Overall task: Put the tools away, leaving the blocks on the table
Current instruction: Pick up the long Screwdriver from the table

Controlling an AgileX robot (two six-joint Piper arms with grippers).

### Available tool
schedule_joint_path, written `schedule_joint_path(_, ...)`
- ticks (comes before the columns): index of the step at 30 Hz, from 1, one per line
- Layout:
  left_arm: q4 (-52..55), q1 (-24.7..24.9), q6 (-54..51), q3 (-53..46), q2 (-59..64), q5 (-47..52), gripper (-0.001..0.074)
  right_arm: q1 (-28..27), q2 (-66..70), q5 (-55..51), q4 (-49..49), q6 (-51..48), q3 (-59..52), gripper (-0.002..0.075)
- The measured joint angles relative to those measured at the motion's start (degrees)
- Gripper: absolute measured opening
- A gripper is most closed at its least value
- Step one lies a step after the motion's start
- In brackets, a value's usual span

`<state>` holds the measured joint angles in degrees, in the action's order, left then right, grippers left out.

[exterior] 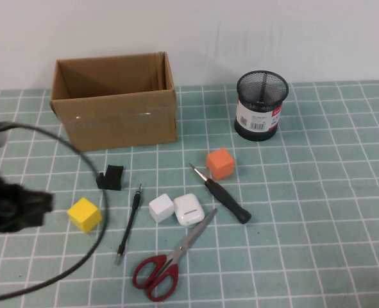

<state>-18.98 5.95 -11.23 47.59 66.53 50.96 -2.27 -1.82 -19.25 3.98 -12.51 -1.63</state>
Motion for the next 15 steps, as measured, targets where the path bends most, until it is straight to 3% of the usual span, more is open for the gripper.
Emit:
schedule_joint_path(8,7.96,16.79,9.59,13.47,16.16,1.33,-0.0004,0.00,0.00,0.00,0.00,0.00,0.00,-0.0007)
schedule_joint_path(15,14.09,23.38,14.83,24.67,28.69,8.20,-0.0004,0.00,0.00,0.00,0.00,0.00,0.00,-0.0007)
